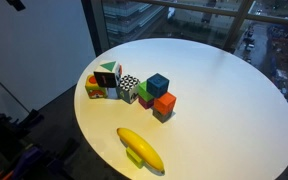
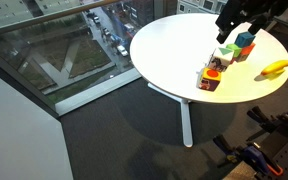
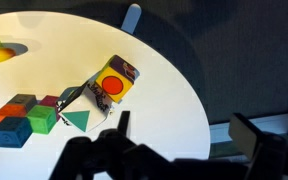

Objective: Unstack the square plush toys on the left

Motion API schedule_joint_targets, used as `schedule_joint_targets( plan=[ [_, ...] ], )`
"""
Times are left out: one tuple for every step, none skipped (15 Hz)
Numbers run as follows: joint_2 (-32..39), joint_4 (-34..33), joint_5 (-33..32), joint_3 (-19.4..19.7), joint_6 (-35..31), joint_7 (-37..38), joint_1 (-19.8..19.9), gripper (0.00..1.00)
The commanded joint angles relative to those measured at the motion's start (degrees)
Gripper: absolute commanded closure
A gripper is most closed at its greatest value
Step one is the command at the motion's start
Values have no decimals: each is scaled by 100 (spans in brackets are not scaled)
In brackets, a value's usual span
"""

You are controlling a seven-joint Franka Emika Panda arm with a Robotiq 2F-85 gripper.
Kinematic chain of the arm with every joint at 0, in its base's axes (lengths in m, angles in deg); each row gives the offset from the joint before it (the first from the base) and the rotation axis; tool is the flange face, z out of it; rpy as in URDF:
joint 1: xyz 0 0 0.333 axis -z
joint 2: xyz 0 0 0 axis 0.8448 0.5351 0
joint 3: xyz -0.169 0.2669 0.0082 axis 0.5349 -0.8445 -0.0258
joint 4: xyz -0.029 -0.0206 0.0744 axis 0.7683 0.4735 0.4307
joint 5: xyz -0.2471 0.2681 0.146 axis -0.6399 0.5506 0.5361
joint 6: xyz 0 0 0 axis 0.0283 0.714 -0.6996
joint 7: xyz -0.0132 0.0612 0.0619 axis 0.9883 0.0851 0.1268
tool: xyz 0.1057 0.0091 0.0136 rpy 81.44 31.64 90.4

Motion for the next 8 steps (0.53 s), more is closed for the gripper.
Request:
schedule_joint_targets(
  plan=[
    [23, -110, 71, 197, 83, -96, -85, 0],
    [21, -129, 76, 233, 79, -112, -77, 0],
    [22, -163, 110, 298, 114, -157, -79, 0],
    [24, -188, 140, 364, 133, -211, -81, 0],
    [28, -209, 168, 431, 140, -268, -82, 0],
    [46, -243, 206, 515, 169, -357, -82, 0],
    [76, -282, 242, 599, 207, -440, -82, 0],
    [120, -332, 274, 681, 253, -530, -69, 0]
  ],
)
